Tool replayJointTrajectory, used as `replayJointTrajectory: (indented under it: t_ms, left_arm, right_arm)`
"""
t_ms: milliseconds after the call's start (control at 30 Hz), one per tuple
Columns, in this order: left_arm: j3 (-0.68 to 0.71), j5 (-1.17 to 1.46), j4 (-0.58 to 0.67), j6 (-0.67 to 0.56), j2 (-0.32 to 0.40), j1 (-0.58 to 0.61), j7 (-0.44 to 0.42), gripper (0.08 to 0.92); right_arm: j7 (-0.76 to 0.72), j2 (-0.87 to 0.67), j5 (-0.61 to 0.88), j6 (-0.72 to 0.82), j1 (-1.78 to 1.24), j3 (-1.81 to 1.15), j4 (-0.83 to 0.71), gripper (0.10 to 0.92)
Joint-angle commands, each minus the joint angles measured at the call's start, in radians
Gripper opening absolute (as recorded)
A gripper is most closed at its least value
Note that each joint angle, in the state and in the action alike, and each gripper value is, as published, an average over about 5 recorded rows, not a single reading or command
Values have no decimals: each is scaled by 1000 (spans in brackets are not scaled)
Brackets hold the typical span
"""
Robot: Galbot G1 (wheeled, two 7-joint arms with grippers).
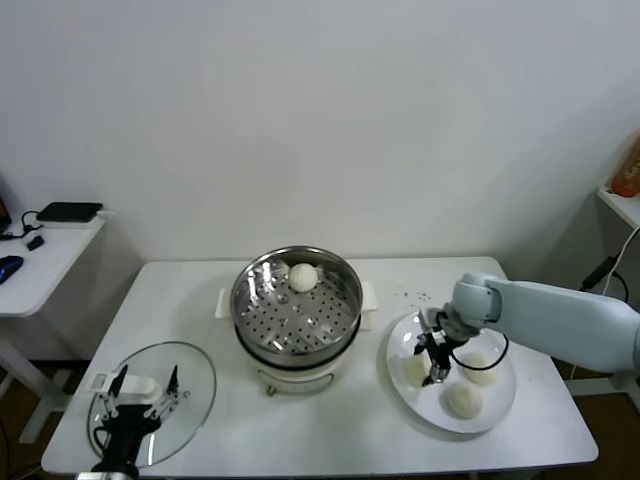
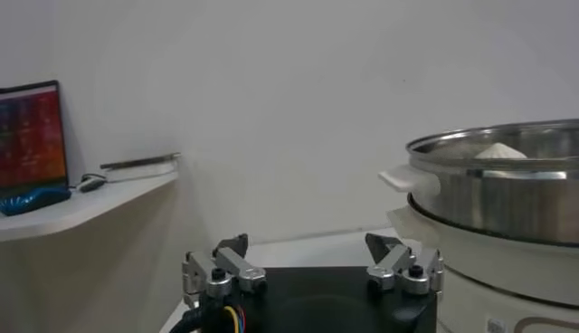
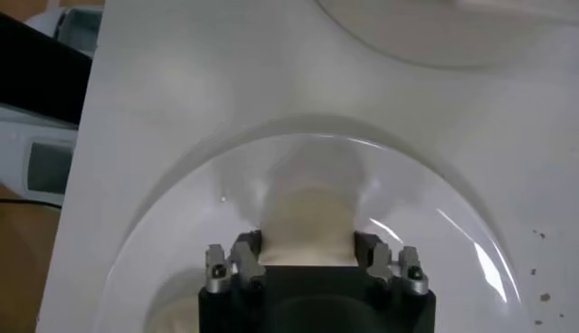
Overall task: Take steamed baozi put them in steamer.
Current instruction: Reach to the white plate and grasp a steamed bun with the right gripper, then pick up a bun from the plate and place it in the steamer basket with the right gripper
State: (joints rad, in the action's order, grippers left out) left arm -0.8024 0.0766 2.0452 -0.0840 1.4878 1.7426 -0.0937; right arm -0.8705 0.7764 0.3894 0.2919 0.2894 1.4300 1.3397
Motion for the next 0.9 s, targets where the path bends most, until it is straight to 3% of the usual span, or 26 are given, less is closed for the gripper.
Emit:
replayJointTrajectory:
  t_ms: [33, 533, 900]
  left_arm:
    - [0, 1, 0, 1, 1, 0, 0, 823]
    - [0, -1, 19, 11, 0, 5, -1, 823]
    - [9, -11, 30, 19, 1, 11, 1, 823]
  right_arm:
    - [-5, -7, 11, 2, 16, 1, 6, 649]
    - [-59, -44, 245, 4, 423, 162, 64, 651]
    - [-92, 114, 492, -16, 694, 301, 51, 662]
